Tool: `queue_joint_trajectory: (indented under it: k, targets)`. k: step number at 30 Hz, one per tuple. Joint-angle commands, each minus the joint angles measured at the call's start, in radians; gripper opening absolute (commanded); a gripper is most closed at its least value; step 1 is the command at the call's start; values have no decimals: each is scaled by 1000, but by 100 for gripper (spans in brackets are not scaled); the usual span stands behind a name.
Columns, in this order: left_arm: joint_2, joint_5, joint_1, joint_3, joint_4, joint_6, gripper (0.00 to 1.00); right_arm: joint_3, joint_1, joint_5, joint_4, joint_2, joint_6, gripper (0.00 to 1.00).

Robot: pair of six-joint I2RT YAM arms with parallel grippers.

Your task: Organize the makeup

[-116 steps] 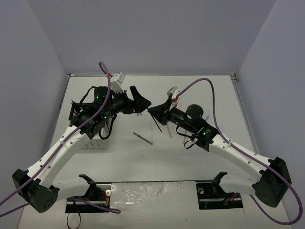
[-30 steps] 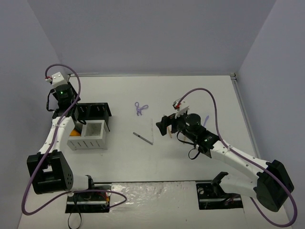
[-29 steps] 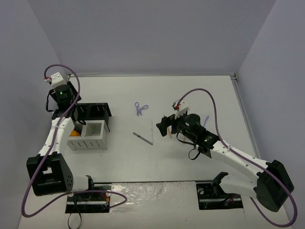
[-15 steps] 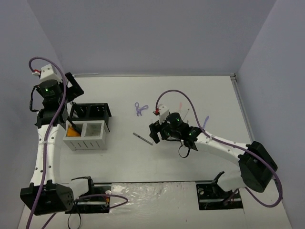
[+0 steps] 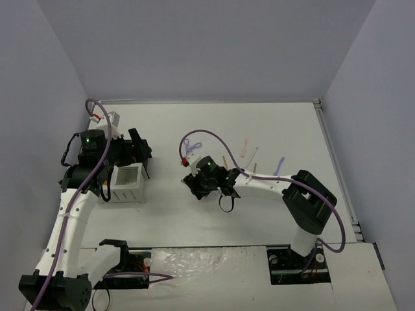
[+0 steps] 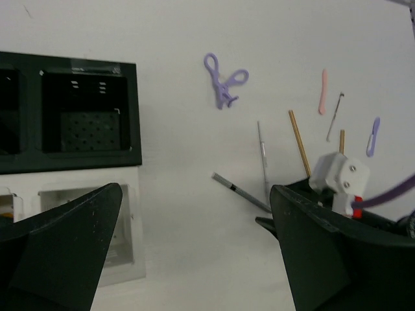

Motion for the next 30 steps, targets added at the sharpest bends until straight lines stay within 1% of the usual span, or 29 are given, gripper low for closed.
queue_joint_trajectory:
  k: [1, 5, 10, 11, 13, 15, 18, 21, 23, 25, 30]
  targets:
    - [-33, 24, -3, 3, 40, -49, 97, 68, 13, 63, -9, 42, -17, 47]
    - [-29, 39, -14, -16, 61, -71, 97, 79, 24, 91, -25, 92, -18, 42]
    - [-22, 49, -28, -25, 72, -89, 97, 84, 45, 147, -43, 132, -18, 29]
    - [-22, 49, -29, -28, 74, -92, 97, 84, 49, 150, -44, 136, -18, 24]
    - [-24, 48, -31, -34, 77, -100, 97, 81, 53, 154, -43, 139, -17, 11]
    - [-23, 49, -33, -38, 77, -109, 97, 79, 59, 156, -44, 128, -17, 2]
    - [-19, 57, -41, -40, 80, -127, 97, 70, 63, 153, -30, 89, -13, 0]
    - [-9, 77, -48, -41, 96, -145, 97, 40, 66, 126, 36, 4, 1, 0]
    - [0, 92, -56, -42, 101, -166, 97, 3, 73, 110, 101, -65, 20, 0]
    - [8, 94, -79, -45, 111, -184, 97, -62, 78, 106, 222, -171, 43, 0]
    - [25, 65, -150, -46, 159, -238, 97, -149, 109, 156, 398, -353, 72, 0]
